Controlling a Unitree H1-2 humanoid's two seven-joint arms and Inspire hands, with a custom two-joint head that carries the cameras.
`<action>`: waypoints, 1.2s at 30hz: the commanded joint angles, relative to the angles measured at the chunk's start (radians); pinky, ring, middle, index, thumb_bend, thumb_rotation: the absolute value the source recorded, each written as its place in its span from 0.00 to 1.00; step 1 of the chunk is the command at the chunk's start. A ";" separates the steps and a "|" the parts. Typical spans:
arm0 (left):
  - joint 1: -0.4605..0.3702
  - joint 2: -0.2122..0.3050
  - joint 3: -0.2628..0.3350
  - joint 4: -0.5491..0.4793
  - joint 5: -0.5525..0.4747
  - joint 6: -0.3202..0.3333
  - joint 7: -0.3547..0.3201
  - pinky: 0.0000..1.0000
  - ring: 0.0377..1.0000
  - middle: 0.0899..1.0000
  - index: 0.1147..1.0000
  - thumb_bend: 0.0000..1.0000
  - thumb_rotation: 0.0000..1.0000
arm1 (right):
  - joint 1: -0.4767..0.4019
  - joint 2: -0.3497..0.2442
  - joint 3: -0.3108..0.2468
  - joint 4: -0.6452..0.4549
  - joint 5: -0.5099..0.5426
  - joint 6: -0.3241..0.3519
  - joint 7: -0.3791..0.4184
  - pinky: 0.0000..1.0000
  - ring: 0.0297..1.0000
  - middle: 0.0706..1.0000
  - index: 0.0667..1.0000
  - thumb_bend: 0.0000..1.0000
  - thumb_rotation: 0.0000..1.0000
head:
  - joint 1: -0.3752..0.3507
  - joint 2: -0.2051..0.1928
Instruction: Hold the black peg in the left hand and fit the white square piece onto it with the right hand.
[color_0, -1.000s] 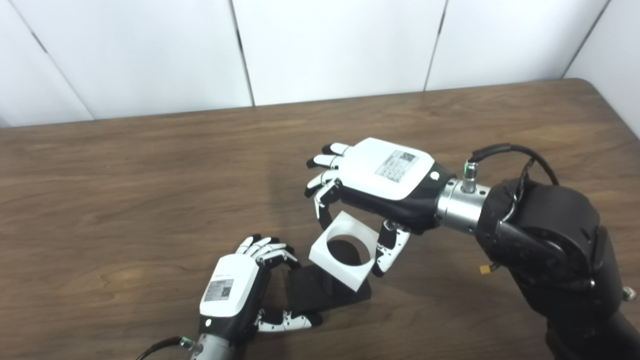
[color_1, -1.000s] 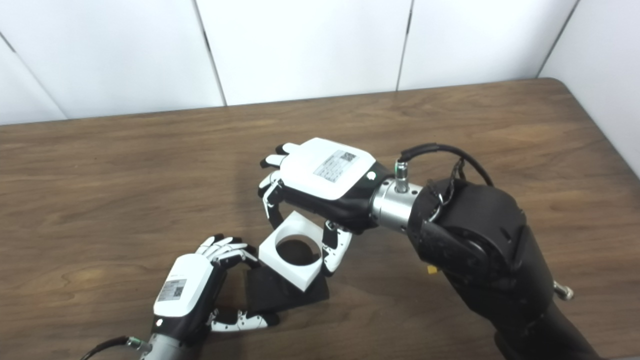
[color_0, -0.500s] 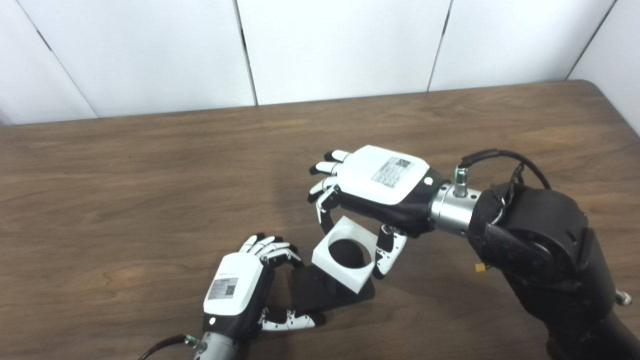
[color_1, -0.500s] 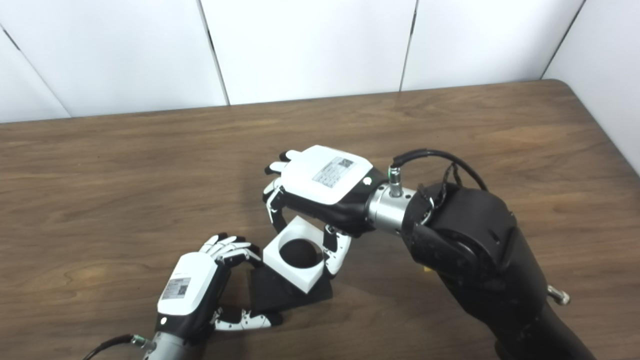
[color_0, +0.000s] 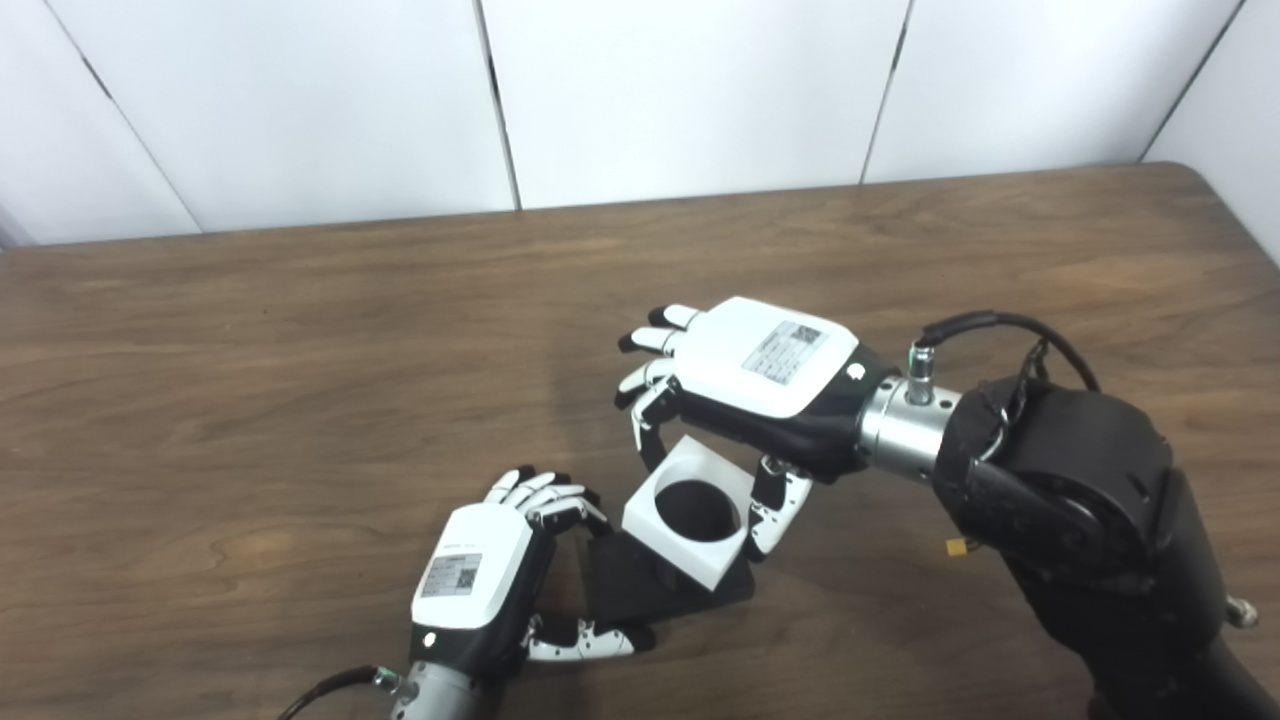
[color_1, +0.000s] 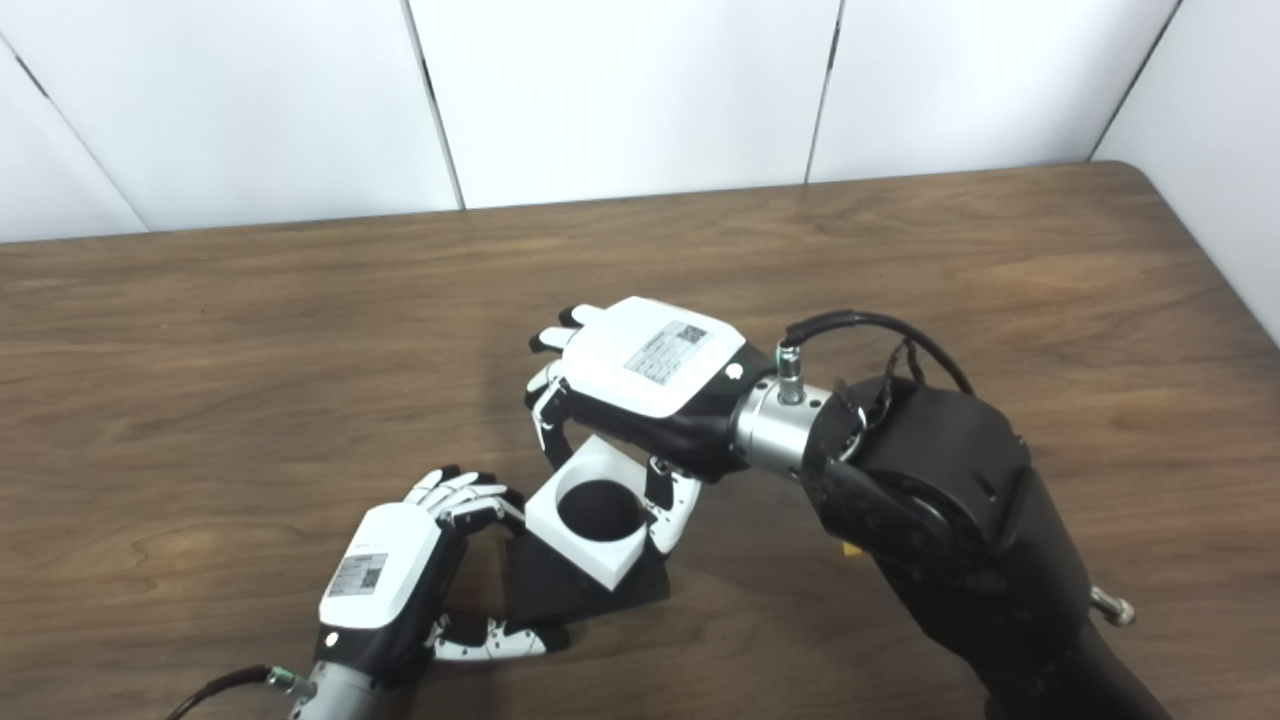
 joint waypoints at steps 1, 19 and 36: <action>0.006 -0.003 -0.019 -0.013 0.013 -0.008 -0.023 0.93 0.85 0.73 0.42 0.52 0.05 | -0.019 0.002 -0.011 -0.008 -0.007 -0.020 -0.012 1.00 0.96 0.82 0.45 0.52 0.13 | 0.000 0.001; 0.010 -0.009 -0.025 -0.033 0.007 -0.006 -0.023 0.93 0.85 0.73 0.42 0.52 0.05 | 0.019 0.006 -0.023 0.012 -0.004 -0.047 -0.046 1.00 0.95 0.81 0.45 0.52 0.13 | 0.000 0.008; 0.011 -0.022 -0.021 -0.049 0.008 0.005 -0.047 0.94 0.86 0.73 0.42 0.52 0.05 | 0.032 0.007 -0.024 0.016 -0.007 -0.058 -0.046 0.99 0.94 0.81 0.45 0.52 0.14 | 0.005 0.014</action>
